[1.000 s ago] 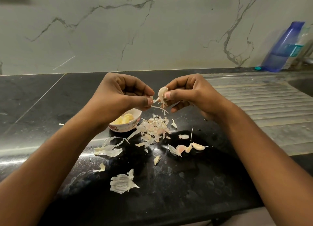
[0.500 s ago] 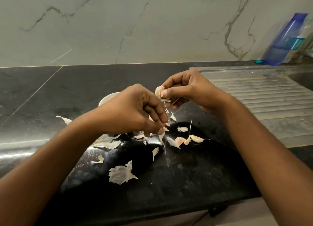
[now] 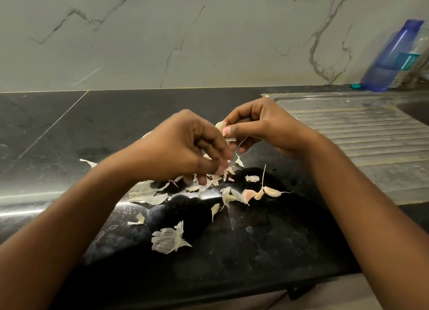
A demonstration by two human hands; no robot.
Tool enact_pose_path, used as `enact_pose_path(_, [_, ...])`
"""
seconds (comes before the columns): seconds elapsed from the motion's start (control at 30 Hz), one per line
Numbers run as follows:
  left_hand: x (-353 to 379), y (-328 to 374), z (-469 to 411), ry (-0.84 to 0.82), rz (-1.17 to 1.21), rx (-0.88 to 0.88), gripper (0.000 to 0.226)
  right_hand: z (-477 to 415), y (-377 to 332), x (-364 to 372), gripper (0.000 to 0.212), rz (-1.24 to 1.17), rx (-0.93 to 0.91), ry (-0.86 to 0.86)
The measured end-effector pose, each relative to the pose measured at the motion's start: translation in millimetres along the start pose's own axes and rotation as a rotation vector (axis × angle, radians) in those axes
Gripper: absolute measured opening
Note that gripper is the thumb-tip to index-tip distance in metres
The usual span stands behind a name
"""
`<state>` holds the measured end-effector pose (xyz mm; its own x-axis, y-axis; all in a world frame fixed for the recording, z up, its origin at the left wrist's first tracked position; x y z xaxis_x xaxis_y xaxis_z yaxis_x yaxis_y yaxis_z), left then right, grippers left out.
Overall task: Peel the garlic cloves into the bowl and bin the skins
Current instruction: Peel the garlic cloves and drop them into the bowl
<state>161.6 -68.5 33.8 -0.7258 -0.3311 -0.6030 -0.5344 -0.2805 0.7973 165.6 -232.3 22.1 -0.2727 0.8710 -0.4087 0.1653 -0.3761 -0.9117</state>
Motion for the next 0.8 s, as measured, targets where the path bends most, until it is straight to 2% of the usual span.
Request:
enact_pose_path(0.2, [-42,-4,11,0.367,0.041,0.064,0.021,0,-2,-2,0.013,0.013,-0.002,0.031])
enact_pose_path(0.27, [-46,-7,12,0.441,0.039,0.067,0.027,0,-2,-3,0.013,0.013,-0.002,0.036])
enact_pose_path(0.43, [-39,-11,7,0.410,0.041,0.069,0.033,-1,-4,2,0.019,0.007,-0.037,0.000])
enact_pose_path(0.57, [-39,-14,5,0.421,0.052,0.085,0.021,-1,-7,6,0.019,-0.007,-0.072,-0.027])
enact_pose_path(0.8, [-41,-18,4,0.424,0.083,0.096,0.019,0,-9,5,0.019,-0.038,-0.100,-0.023])
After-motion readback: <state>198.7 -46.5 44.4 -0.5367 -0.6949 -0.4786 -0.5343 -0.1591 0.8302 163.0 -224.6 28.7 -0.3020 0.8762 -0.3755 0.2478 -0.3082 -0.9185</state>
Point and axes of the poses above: each hand's wrist, its own z-axis away from the middle knuckle, its own x-axis out of the palm, y = z × x, the point moved 8 cm from there along -z, towards the middle knuckle, and after that the axes turned 11 degrees about -y, right-handed, at the moved point
